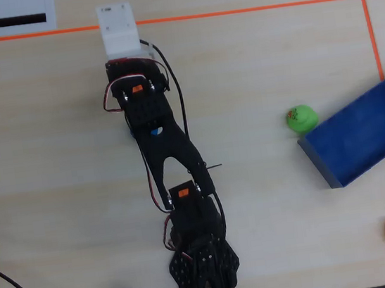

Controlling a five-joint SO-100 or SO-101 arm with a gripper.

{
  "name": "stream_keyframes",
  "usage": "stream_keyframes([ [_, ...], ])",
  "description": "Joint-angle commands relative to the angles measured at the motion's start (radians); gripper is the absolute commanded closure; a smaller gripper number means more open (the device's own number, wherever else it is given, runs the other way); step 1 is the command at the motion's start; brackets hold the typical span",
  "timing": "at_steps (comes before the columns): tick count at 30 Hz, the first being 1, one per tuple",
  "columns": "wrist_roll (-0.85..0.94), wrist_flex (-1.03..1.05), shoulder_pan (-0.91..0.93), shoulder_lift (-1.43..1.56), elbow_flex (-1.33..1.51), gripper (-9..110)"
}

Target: Grasp red duck and put it into box.

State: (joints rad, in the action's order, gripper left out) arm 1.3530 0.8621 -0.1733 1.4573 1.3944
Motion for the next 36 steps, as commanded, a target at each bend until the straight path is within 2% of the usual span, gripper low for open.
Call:
stream_keyframes([
  [1, 0.008, 0.094, 0.086, 0.158, -0.196, 101],
  [9, 0.074, 0.316, 0.462, 0.129, -0.443, 101],
  [16, 0.114, 0.324, 0.865, 0.061, -0.541, 101],
  [22, 0.150, 0.331, 1.147, 0.026, -0.482, 101],
  [28, 0.153, 0.334, 1.295, -0.081, -0.448, 101],
  [36, 0.141, 0.276, 1.308, -0.308, -0.479, 101],
])
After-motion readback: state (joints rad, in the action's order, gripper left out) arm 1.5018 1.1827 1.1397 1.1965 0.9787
